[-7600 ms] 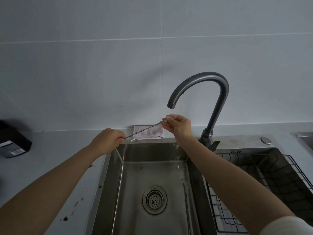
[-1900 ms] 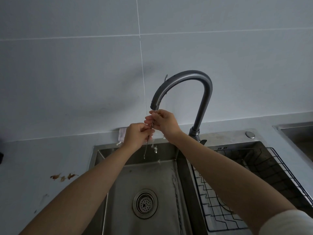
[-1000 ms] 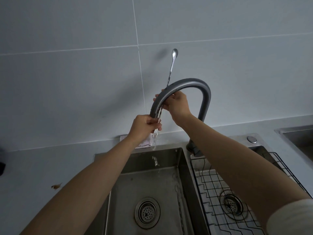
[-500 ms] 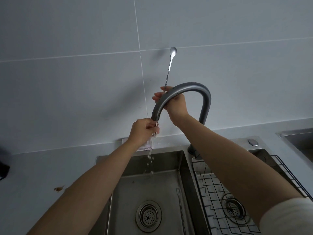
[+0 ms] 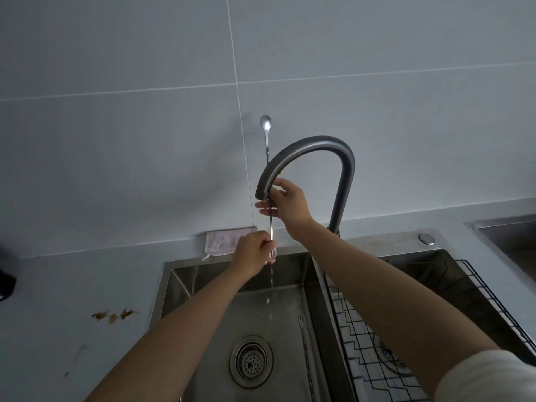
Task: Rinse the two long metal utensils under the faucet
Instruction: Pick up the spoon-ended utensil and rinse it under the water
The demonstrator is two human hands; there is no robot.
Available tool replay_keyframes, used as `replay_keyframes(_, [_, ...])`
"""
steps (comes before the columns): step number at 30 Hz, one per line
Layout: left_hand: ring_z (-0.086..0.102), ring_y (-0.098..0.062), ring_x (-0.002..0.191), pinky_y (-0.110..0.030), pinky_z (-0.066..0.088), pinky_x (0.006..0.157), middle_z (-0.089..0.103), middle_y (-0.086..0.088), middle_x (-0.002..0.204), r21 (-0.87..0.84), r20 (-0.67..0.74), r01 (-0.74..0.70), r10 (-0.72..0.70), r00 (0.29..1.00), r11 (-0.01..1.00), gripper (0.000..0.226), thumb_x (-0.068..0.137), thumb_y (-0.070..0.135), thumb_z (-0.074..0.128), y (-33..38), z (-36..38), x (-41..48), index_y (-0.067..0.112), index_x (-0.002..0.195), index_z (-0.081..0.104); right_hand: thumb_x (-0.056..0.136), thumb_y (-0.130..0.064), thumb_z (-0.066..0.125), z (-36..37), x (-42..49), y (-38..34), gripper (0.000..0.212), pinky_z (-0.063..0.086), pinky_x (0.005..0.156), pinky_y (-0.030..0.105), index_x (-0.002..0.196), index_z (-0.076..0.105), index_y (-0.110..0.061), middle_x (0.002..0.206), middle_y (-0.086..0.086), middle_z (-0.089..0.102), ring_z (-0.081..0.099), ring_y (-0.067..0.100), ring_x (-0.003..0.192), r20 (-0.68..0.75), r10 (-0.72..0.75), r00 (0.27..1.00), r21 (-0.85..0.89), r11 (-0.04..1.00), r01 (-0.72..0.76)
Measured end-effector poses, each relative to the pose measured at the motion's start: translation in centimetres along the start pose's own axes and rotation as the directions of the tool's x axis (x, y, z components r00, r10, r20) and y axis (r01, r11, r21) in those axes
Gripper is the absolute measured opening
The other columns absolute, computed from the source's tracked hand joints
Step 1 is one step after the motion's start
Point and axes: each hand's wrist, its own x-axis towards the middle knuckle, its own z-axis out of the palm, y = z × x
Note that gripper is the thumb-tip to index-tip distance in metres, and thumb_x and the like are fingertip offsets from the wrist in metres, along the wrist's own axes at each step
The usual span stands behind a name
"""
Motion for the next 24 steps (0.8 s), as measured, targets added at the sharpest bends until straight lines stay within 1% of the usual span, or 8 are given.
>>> replay_keyframes(4, [0.068,-0.028,0.076,-0.030,0.055,0.068,0.066,-0.019,0.085,-0.038,0.061,0.032,-0.030,0.998,0.999,0.017,0.089,0.014,0.053,-1.1,1.2,-1.5,0.001,0.081,0.059,0.097,-0.008,0.041,0.3,-1.4,1.6,0.014,0.054,0.058,0.017,0.103,0.054,-0.007,0.074,0.004,0.062,0.062,0.013,0.061,0.043,0.038,0.998,0.000,0.999,-0.038])
replay_keyframes(7, [0.068,-0.035,0.079,-0.041,0.056,0.074,0.068,-0.025,0.088,-0.077,0.079,0.065,-0.059,0.995,0.995,0.016,0.087,0.009,0.055,-2.2,2.0,-2.5,-0.005,0.083,0.061,0.096,-0.009,0.044,0.5,-2.1,2.7,0.015,0.054,0.056,0.016,0.105,0.056,-0.006,0.073,0.004,0.062,0.062,0.008,0.055,0.050,0.060,0.997,0.008,0.998,-0.060])
replay_keyframes(9, [0.068,-0.035,0.077,-0.038,0.056,0.070,0.068,-0.024,0.084,-0.098,0.085,0.089,-0.081,0.993,0.991,0.011,0.085,0.007,0.057,-2.7,2.4,-3.1,-0.002,0.079,0.061,0.096,-0.009,0.045,0.4,-2.7,3.2,0.013,0.054,0.055,0.016,0.102,0.056,-0.005,0.072,0.006,0.062,0.062,0.005,0.049,0.053,0.076,0.996,0.023,0.997,-0.077])
replay_keyframes(13, [0.061,-0.004,0.050,-0.010,0.048,0.048,0.064,-0.015,0.073,-0.101,0.115,0.088,-0.076,0.990,0.991,0.024,0.082,0.001,0.058,-3.6,3.6,-4.3,0.012,0.062,0.051,0.095,-0.010,0.046,0.1,-4.0,4.3,0.012,0.053,0.058,0.019,0.092,0.056,-0.014,0.072,0.005,0.062,0.062,0.005,0.051,0.049,0.102,0.994,0.025,0.994,-0.104])
replay_keyframes(15, [0.058,0.002,0.044,-0.009,0.046,0.046,0.062,-0.011,0.067,-0.123,0.122,0.104,-0.089,0.989,0.987,0.033,0.081,0.000,0.058,-4.0,4.5,-5.1,0.018,0.056,0.047,0.095,-0.010,0.046,-0.1,-4.7,5.0,0.012,0.053,0.056,0.018,0.091,0.057,-0.014,0.071,0.004,0.063,0.062,0.005,0.051,0.038,0.130,0.991,0.013,0.991,-0.130])
replay_keyframes(18, [0.059,-0.005,0.050,-0.014,0.047,0.048,0.061,-0.007,0.063,-0.147,0.146,0.130,-0.108,0.983,0.981,0.027,0.081,0.002,0.058,-4.7,6.0,-6.2,0.015,0.059,0.049,0.095,-0.009,0.047,-0.4,-5.6,6.2,0.009,0.053,0.054,0.017,0.095,0.057,-0.010,0.071,0.005,0.062,0.062,0.004,0.050,0.038,0.170,0.985,0.009,0.985,-0.171])
replay_keyframes(22, [0.056,0.011,0.041,-0.005,0.042,0.043,0.057,0.002,0.060,-0.200,0.204,0.173,-0.132,0.970,0.964,0.028,0.084,0.002,0.055,-5.7,7.7,-7.7,0.017,0.061,0.049,0.094,-0.010,0.049,-0.7,-6.9,7.7,0.011,0.053,0.052,0.015,0.089,0.057,-0.013,0.071,0.005,0.062,0.061,0.000,0.046,0.044,0.211,0.976,0.008,0.977,-0.212])
replay_keyframes(24, [0.056,0.013,0.041,-0.004,0.041,0.043,0.057,0.004,0.060,-0.203,0.218,0.183,-0.138,0.966,0.962,0.019,0.085,0.004,0.055,-6.2,8.4,-8.3,0.010,0.067,0.053,0.094,-0.010,0.049,-0.9,-7.5,8.5,0.013,0.053,0.054,0.015,0.085,0.058,-0.015,0.072,0.004,0.062,0.061,0.000,0.047,0.041,0.219,0.975,0.002,0.976,-0.220])
